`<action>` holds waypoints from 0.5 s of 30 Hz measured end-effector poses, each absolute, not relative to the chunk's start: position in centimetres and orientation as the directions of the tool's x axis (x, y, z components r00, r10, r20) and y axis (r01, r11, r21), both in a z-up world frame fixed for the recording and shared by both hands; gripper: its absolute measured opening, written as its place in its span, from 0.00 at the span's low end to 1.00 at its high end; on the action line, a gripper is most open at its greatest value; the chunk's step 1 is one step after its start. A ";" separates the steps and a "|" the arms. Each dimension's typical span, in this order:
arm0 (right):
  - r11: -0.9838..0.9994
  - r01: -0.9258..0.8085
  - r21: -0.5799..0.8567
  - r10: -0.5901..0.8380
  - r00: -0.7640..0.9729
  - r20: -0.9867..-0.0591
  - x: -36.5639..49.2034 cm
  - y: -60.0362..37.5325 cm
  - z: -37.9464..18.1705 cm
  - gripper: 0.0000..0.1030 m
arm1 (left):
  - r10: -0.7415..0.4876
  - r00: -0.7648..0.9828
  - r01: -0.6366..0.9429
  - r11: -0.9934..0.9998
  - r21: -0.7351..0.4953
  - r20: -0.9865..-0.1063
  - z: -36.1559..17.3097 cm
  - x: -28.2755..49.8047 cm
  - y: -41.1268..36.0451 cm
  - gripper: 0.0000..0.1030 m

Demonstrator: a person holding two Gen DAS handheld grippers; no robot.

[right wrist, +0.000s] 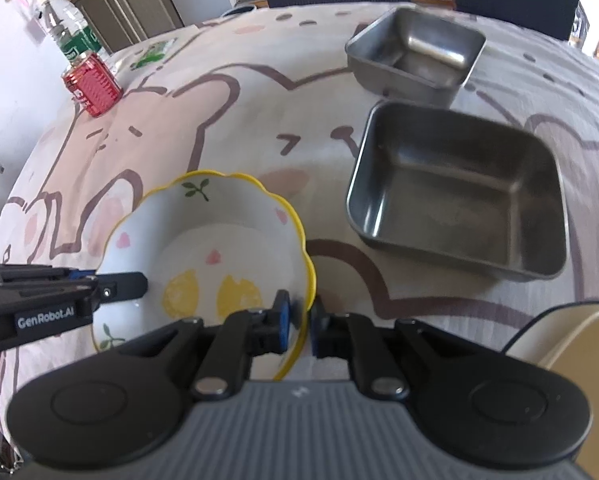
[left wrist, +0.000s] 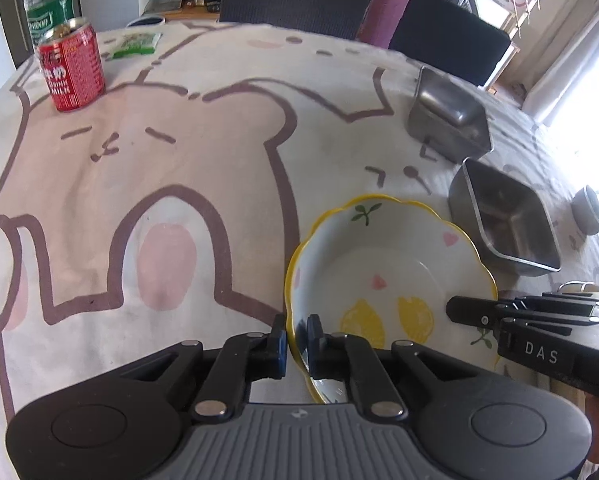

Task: Organize plates and bowls
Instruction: 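Lift the lemon-print bowl by its rim with both grippers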

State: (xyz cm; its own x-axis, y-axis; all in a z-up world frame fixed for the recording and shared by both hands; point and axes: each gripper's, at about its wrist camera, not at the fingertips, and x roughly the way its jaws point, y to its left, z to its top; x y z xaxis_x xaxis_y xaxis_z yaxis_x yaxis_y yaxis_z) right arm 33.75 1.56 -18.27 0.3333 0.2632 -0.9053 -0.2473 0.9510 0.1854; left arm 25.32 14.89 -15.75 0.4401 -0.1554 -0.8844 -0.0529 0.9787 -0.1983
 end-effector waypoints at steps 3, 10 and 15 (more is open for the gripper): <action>0.948 -0.248 0.200 0.283 0.364 -0.887 33.5 1.0 -17.3 0.11 | -0.148 0.476 -0.061 0.978 -0.200 -0.867 -14.5 24.8 14.8 0.09; 0.938 -0.257 0.233 0.328 0.435 -0.839 32.3 -0.9 -13.5 0.10 | -0.150 0.564 -0.068 0.972 -0.226 -0.812 -10.5 22.9 13.4 0.08; 0.940 -0.253 0.229 0.327 0.480 -0.814 30.7 -2.9 -10.9 0.10 | -0.155 0.596 -0.044 0.973 -0.224 -0.788 -8.4 21.7 11.2 0.08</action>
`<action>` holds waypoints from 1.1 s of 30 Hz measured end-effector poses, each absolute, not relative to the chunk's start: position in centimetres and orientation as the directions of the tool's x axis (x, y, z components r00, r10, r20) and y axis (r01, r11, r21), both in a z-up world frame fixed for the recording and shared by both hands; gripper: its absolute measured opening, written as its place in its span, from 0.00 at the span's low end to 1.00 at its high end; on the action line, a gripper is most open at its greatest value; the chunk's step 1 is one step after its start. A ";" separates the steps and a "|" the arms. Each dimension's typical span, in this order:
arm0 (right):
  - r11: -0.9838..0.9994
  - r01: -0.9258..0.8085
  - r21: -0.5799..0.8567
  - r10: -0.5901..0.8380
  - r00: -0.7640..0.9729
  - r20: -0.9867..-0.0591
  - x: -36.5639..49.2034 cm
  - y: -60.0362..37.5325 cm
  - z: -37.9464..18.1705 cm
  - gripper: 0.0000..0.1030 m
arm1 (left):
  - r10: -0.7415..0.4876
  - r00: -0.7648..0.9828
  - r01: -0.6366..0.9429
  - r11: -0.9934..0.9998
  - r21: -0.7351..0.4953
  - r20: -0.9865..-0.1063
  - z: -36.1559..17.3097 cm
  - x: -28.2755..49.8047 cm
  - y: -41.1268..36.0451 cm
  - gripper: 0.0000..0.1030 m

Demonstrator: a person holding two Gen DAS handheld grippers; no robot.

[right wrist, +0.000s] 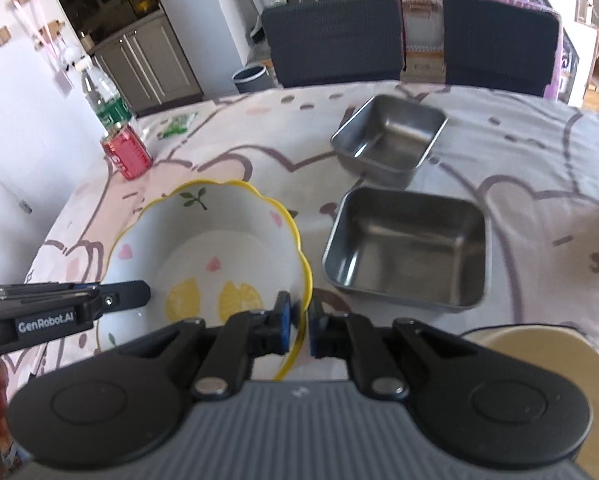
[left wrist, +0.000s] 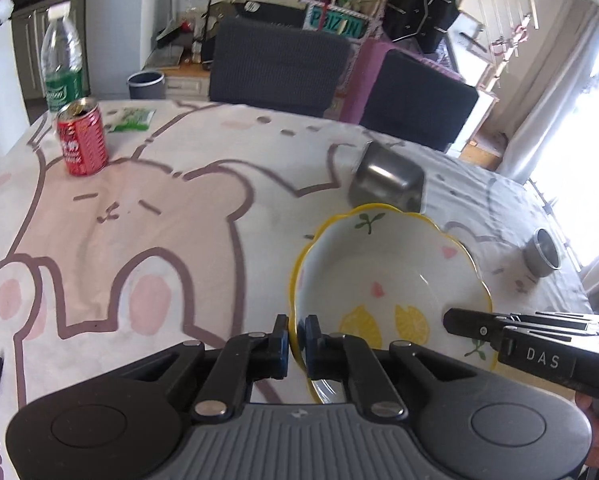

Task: Organize plates and bowls
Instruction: 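Lift the lemon-print bowl by its rim with both grippers, then lower the lemon-print bowl into the cream bowl with both grippers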

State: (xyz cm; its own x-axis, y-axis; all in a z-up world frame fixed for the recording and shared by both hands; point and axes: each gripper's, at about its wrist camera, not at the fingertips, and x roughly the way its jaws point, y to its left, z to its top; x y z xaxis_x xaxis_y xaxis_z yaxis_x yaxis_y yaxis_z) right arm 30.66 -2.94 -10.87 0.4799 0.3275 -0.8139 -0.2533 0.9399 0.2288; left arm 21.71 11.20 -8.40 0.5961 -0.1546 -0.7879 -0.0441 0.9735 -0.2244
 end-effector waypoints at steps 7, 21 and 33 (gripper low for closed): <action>0.947 -0.210 0.242 0.317 0.520 -0.793 28.0 -6.6 -8.7 0.10 | -0.187 0.625 0.012 0.973 -0.230 -0.758 -6.6 20.4 7.3 0.08; 0.968 -0.125 0.220 0.251 0.564 -0.787 25.0 -14.8 -7.9 0.09 | -0.264 0.598 0.104 0.962 -0.253 -0.757 -7.2 20.1 -0.4 0.08; 0.982 -0.033 0.188 0.178 0.521 -0.835 24.2 -19.7 -9.2 0.09 | -0.313 0.509 0.158 0.950 -0.271 -0.802 -9.7 21.4 -5.4 0.09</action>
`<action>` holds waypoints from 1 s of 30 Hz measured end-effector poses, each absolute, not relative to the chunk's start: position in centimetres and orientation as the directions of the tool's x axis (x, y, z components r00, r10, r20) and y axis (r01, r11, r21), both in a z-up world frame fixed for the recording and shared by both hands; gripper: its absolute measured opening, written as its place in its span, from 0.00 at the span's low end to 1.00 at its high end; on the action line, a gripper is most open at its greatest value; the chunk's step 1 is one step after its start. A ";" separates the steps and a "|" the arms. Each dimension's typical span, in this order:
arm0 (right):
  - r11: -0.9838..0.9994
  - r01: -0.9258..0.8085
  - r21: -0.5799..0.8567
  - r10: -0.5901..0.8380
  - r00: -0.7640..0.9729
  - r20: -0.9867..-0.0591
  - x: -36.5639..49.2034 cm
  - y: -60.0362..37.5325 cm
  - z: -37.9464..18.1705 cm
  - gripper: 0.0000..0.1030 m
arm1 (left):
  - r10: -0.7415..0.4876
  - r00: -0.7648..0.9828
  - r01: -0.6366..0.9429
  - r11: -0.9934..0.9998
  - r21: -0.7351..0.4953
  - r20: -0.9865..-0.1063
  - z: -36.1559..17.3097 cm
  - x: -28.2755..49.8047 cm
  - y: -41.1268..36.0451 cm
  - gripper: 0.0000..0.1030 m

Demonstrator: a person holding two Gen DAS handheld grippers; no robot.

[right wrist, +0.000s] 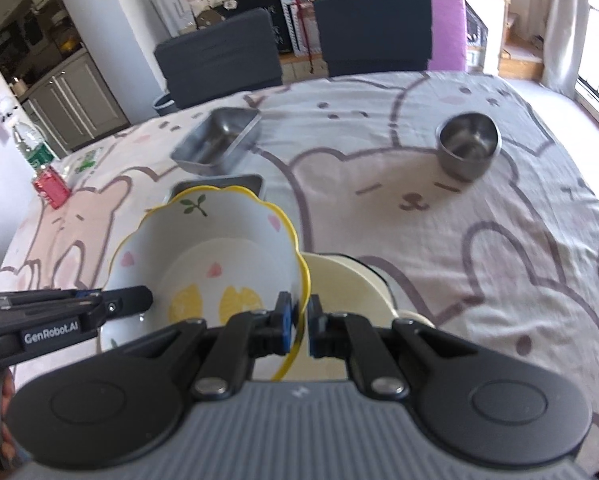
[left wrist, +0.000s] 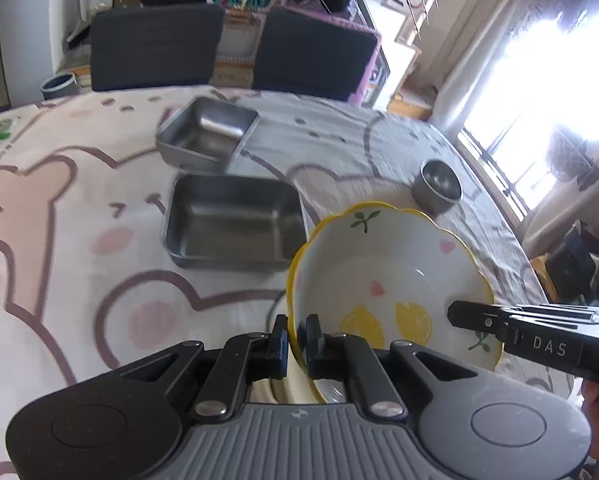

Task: Organize plates and bowls
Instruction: 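Lower the lemon-print bowl into the cream bowl with both grippers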

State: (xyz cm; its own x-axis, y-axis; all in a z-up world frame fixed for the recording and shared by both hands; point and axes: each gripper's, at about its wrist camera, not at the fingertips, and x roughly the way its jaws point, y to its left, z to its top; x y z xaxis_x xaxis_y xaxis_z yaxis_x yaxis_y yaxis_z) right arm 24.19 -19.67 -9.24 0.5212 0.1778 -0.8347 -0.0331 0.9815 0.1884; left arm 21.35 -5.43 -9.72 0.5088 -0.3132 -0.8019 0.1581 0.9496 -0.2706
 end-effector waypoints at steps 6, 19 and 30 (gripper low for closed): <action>0.985 0.005 0.170 0.146 0.482 -0.864 23.7 -21.6 -10.5 0.09 | -0.314 0.458 0.165 0.949 -0.267 -0.831 -11.5 21.6 -7.2 0.10; 0.995 -0.018 0.096 0.095 0.399 -0.912 23.4 -21.3 -13.1 0.09 | -0.272 0.395 0.189 0.959 -0.212 -0.878 -13.8 21.7 -8.8 0.12; 0.999 -0.013 0.050 0.051 0.374 -0.926 24.4 -21.1 -14.2 0.10 | -0.246 0.382 0.245 0.956 -0.160 -0.891 -14.8 21.9 -10.0 0.14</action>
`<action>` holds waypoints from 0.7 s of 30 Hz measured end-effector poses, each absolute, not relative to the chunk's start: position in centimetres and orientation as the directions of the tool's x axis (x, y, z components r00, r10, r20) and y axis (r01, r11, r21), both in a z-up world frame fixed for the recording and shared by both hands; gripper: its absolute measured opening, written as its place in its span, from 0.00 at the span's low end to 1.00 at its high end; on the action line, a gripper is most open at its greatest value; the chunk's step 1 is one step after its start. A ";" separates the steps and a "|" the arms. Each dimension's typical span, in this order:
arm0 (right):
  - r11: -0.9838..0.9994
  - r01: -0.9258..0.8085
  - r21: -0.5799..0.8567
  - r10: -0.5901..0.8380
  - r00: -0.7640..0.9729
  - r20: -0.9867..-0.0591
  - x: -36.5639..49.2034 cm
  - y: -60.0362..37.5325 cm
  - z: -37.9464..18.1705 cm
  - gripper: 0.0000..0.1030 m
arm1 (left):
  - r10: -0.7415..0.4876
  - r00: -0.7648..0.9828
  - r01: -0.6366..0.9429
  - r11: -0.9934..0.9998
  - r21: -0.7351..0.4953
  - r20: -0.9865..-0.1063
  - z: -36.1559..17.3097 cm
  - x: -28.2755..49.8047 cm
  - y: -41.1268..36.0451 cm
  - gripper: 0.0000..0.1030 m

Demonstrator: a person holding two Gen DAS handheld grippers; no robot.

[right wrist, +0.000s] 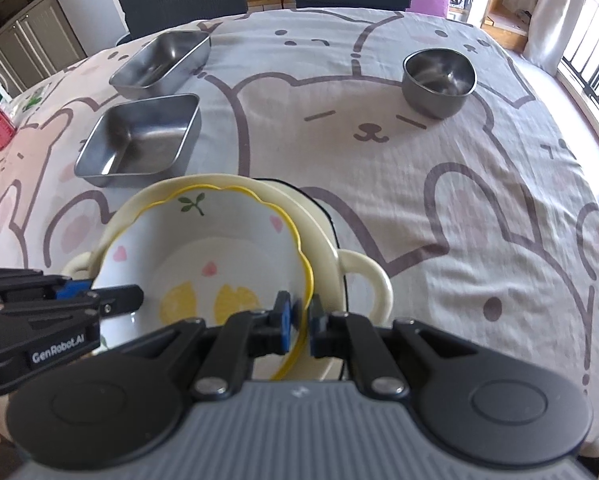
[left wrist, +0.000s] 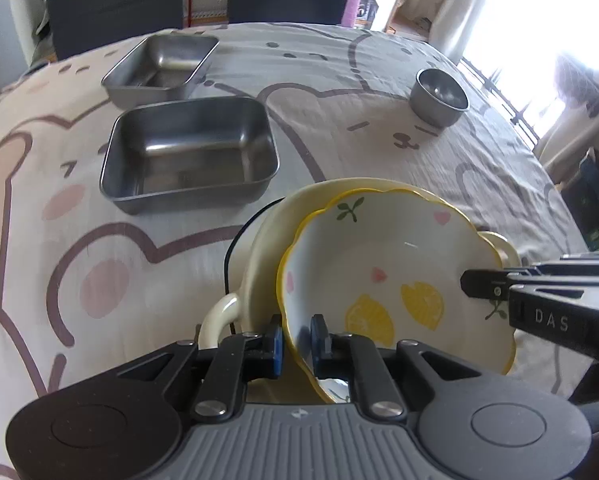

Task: Organize plates and bowls
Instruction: 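Lower the lemon-print bowl into the cream bowl with both grippers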

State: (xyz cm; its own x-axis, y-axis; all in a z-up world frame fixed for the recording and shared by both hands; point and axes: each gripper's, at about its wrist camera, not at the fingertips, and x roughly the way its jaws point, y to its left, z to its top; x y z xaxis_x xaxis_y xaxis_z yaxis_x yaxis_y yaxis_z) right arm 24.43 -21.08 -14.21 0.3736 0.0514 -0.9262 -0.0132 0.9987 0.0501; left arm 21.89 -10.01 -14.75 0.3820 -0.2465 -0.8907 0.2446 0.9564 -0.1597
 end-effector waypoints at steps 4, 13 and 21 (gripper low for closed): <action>0.999 -0.012 0.038 0.039 0.369 -0.929 24.5 -21.2 -14.3 0.09 | -0.243 0.376 0.266 0.953 -0.147 -0.894 -14.9 22.0 -10.4 0.14; 0.998 -0.004 0.061 0.058 0.361 -0.931 24.9 -21.6 -14.6 0.09 | -0.261 0.381 0.287 0.945 -0.155 -0.887 -14.2 21.8 -9.7 0.18; 0.997 0.002 0.081 0.075 0.338 -0.938 25.1 -21.4 -15.4 0.10 | -0.288 0.378 0.286 0.940 -0.185 -0.880 -14.0 21.5 -8.8 0.18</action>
State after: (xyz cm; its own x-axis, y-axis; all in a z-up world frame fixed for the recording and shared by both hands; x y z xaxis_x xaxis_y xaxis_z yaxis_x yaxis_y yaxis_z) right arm 25.11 -21.36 -15.41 0.3379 0.0755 -0.9381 0.0016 0.9967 0.0808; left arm 21.53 -8.81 -13.96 0.3775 -0.2881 -0.8800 0.2861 0.9402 -0.1851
